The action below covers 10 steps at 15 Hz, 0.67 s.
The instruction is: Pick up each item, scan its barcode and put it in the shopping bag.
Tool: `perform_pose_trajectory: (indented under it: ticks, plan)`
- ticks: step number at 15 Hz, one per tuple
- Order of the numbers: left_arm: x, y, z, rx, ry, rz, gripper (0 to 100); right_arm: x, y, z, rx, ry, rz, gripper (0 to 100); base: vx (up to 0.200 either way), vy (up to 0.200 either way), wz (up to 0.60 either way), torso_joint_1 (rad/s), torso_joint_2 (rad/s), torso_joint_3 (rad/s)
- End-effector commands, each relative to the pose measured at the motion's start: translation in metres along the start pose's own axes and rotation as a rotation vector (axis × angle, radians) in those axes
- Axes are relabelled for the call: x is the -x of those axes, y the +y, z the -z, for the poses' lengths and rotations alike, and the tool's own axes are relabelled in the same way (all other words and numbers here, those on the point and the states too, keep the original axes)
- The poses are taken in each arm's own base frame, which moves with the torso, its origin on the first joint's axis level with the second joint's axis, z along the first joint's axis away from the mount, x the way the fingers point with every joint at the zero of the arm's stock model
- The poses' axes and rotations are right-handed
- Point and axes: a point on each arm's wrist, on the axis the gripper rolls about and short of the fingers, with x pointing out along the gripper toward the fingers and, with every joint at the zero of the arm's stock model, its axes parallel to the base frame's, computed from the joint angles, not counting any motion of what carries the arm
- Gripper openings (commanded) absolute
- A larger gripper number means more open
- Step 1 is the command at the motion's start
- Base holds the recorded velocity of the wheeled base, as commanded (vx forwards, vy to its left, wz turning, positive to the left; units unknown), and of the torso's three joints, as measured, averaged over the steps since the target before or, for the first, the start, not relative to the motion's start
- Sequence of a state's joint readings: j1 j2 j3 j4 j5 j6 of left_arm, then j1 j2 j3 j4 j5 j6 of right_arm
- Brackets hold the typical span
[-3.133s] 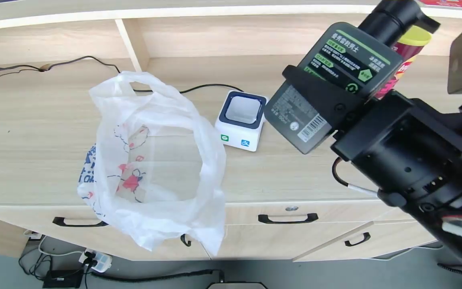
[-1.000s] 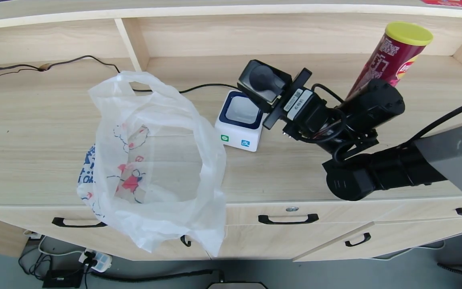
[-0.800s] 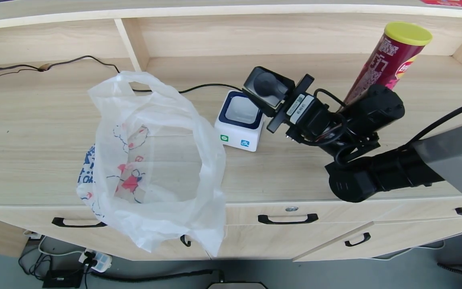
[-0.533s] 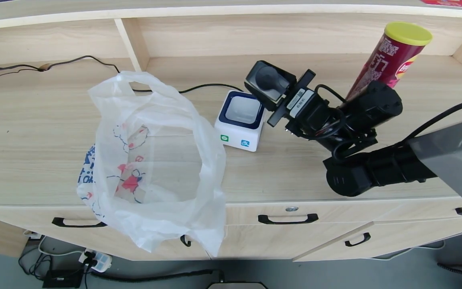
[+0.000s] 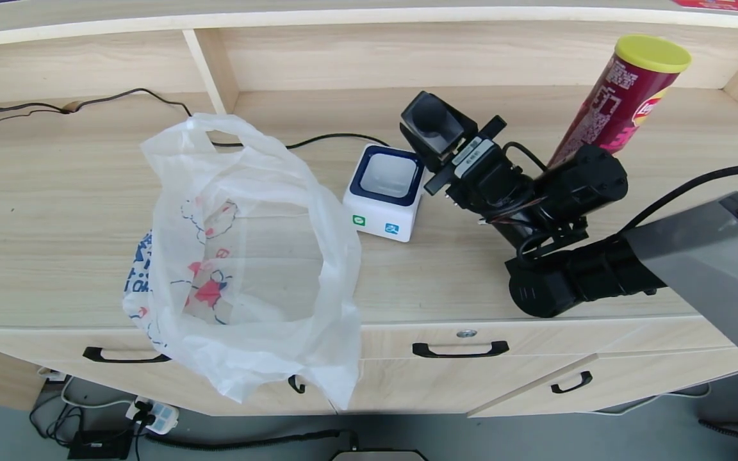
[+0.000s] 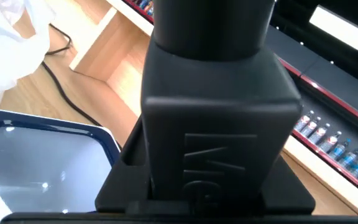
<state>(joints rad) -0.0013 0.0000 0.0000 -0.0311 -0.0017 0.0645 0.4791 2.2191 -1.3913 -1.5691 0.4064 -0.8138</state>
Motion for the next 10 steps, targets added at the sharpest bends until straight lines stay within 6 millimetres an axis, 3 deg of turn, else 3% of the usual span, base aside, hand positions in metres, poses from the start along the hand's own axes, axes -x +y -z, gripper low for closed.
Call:
perform_pose_trajectory:
  ticks: [1, 10]
  plan:
    - [-0.0001, 0.0000, -0.0001, 0.000, 0.000, 0.000, 100, -0.0019, 0.0012, 0.0025, -0.003, 0.036, 0.044, 0, 0.000, 0.000, 0.00, 0.000, 0.00, 0.000]
    - [-0.0001, 0.0000, 0.0002, 0.000, 0.003, 0.000, 100, -0.0086, -0.0004, -0.0055, -0.030, 0.037, 0.087, 0, 0.000, 0.000, 0.00, 0.000, 0.00, 0.000]
